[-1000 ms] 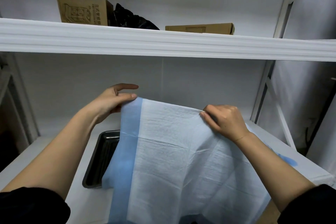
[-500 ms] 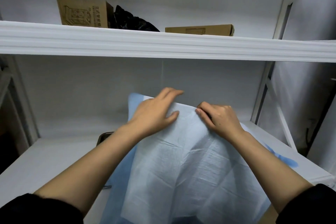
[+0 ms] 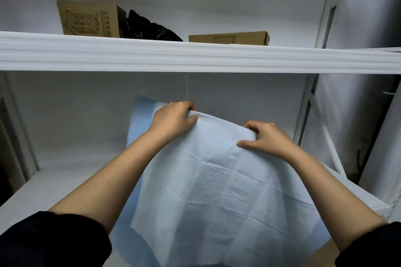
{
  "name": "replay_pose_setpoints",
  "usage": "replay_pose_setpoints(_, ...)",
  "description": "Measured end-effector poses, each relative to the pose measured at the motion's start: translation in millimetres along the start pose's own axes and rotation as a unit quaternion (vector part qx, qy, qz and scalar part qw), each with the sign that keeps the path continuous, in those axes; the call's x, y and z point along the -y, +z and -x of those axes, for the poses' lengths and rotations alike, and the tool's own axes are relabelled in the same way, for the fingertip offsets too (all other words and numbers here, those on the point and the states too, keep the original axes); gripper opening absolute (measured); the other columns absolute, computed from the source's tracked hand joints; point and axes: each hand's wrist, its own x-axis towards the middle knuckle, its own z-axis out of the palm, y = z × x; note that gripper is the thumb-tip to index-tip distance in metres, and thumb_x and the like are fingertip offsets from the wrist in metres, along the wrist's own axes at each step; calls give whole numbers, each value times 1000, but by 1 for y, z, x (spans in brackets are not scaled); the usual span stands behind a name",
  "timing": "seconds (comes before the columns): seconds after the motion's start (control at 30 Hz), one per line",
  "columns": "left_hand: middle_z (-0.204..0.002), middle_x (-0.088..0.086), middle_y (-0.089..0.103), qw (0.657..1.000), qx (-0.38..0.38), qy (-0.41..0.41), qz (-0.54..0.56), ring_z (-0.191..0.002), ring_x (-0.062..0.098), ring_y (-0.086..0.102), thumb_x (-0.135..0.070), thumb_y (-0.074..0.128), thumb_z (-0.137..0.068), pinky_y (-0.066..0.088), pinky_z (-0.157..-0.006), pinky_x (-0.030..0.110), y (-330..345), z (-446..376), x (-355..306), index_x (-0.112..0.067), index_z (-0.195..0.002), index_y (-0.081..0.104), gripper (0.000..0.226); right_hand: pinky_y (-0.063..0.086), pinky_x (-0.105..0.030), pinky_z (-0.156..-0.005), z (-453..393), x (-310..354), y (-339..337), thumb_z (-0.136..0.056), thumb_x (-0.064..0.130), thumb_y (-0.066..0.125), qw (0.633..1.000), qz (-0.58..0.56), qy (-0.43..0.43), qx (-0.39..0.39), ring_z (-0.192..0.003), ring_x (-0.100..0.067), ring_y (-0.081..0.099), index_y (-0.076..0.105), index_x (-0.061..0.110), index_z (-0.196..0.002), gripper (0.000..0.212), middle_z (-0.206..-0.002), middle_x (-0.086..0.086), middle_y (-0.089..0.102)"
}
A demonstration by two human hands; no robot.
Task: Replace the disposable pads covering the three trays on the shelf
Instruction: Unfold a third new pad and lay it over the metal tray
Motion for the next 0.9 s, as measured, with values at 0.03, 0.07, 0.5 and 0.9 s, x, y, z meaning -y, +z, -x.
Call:
replay_pose_setpoints(0.03,-84,-2,65,1000,-8,-3,-11,-92,22,58,-31,49,-90,35,-65,28,0,-2,3,-23,-96,57,13,49,-32,-75,0,-5,-3,-74,46,71,1000,0,14,27,-82,-10,59,63,29,-87,22,-83,14,67)
replay_pose_setpoints(0.07,-89,1,67,1000,-12,-8,-16,-95,24,59,-30,48,-90,36,-66,29,-1,-5,5,-22,-98,58,15,47,-32,-72,-1,-9,-7,-75,41,71,998,10,28,51,-76,-11,58,63,27,-80,17,-77,10,65)
replay_pose_setpoints(0.5,-64,9,69,977,-96,-111,156,-62,23,68,-8,49,-83,56,-68,32,-22,-5,28,-5,-92,63,16,40,-32,-68,-1,11,-28,-84,28,58,969,15,141,-205,-91,-33,59,62,16,-88,13,-96,-9,66)
replay_pose_setpoints(0.9,-90,11,69,973,-211,-79,50,-93,35,59,-13,50,-84,48,-75,40,-72,40,6,-10,-93,65,17,56,-39,-63,36,35,-79,-85,18,68,961,-104,40,-253,-47,-15,62,60,19,-80,9,-70,7,64)
